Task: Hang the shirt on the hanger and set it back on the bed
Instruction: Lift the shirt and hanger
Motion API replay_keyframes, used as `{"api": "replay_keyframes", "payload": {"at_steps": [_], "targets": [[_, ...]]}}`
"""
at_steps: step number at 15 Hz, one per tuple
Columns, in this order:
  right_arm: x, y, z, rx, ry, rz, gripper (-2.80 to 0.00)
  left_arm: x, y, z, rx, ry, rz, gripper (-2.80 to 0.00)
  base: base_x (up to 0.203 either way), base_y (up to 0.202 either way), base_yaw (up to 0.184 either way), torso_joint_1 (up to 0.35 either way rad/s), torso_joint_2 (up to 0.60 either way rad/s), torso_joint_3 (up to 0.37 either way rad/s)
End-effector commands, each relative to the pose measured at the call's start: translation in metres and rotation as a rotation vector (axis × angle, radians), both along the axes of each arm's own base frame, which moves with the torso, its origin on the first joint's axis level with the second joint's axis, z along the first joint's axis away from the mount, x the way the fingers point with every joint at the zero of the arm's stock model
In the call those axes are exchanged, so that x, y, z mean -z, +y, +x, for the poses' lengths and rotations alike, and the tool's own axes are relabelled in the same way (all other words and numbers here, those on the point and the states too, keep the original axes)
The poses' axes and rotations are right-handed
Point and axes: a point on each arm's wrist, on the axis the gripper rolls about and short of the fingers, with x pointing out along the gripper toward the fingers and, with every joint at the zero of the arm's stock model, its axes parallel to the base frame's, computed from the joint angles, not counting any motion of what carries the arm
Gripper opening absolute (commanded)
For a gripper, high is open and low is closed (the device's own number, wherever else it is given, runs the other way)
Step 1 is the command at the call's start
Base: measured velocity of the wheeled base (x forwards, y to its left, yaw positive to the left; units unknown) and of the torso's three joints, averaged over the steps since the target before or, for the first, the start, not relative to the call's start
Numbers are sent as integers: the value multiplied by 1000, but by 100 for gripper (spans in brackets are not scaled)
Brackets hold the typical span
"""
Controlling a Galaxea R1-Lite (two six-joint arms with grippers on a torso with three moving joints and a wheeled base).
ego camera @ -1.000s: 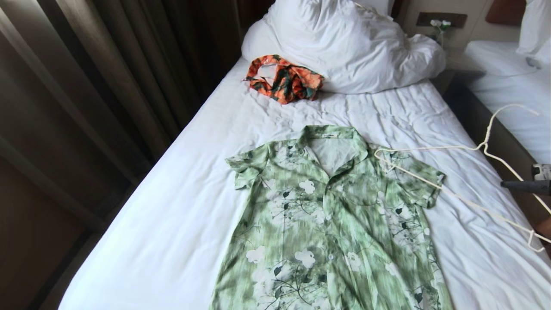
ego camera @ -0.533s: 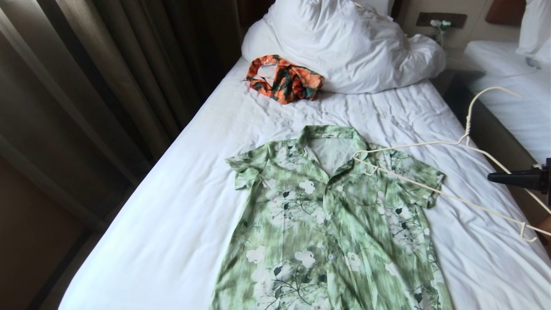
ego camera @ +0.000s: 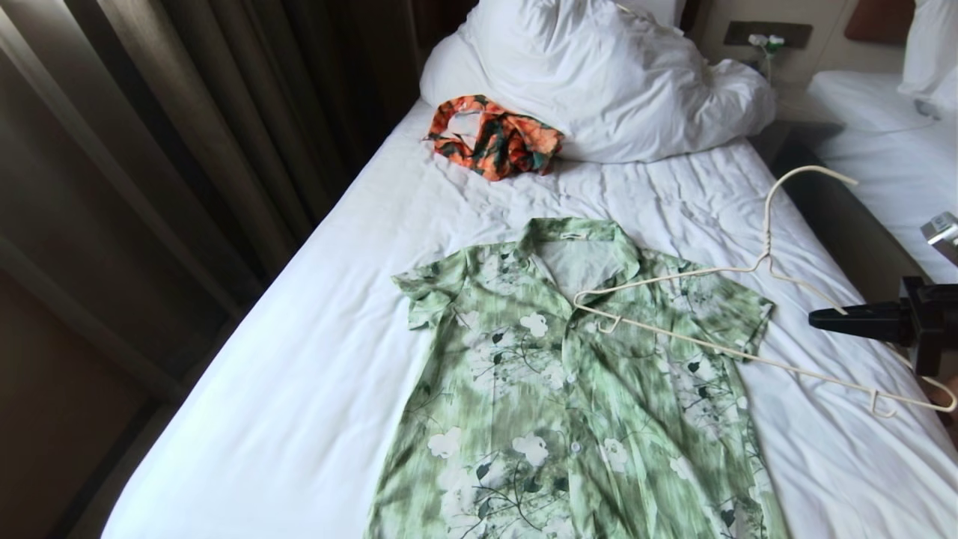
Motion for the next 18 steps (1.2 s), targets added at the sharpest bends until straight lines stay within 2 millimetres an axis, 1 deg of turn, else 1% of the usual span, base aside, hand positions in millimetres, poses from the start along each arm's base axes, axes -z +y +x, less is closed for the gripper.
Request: {"api": "replay_keyframes", "payload": {"at_steps": [1, 4, 6, 7, 8, 10, 12, 13, 15, 16, 18], "targets": [[9, 2, -3, -14, 16, 16, -280, 0, 0, 0, -2, 1, 4, -280, 0, 0, 0, 0, 0, 0], [13, 3, -4, -40, -90, 3, -280, 0, 0, 0, 0, 1, 0, -280, 0, 0, 0, 0, 0, 0], [7, 7, -4, -51, -105, 12, -280, 0, 0, 0, -2, 1, 7, -280, 0, 0, 0, 0, 0, 0], [1, 9, -8, -52, -111, 18, -280, -1, 0, 0, 0, 2, 14, -280, 0, 0, 0, 0, 0, 0], [-4, 12, -11, -56, -109, 32, -280, -7, 0, -2, 9, -17, 15, -280, 0, 0, 0, 0, 0, 0], [-10, 12, -14, -56, -92, 65, -280, -33, -1, -3, 53, -21, -3, -280, 0, 0, 0, 0, 0, 0], [-19, 13, -16, -36, -62, 101, -280, -56, -3, 8, 131, 69, -28, -280, 0, 0, 0, 0, 0, 0], [-25, 13, -17, -25, -47, 120, -280, -64, -4, 18, 189, 131, -41, -280, 0, 0, 0, 0, 0, 0], [-41, 8, -13, 2, -37, 150, -280, -78, -7, 47, 286, 275, -78, -280, 0, 0, 0, 0, 0, 0], [-51, 2, -9, 31, -22, 177, -280, -85, -8, 66, 334, 338, -105, -280, 0, 0, 0, 0, 0, 0], [-64, -7, -8, 91, 44, 253, -280, -95, -13, 110, 413, 435, -165, -280, 0, 0, 0, 0, 0, 0]]}}
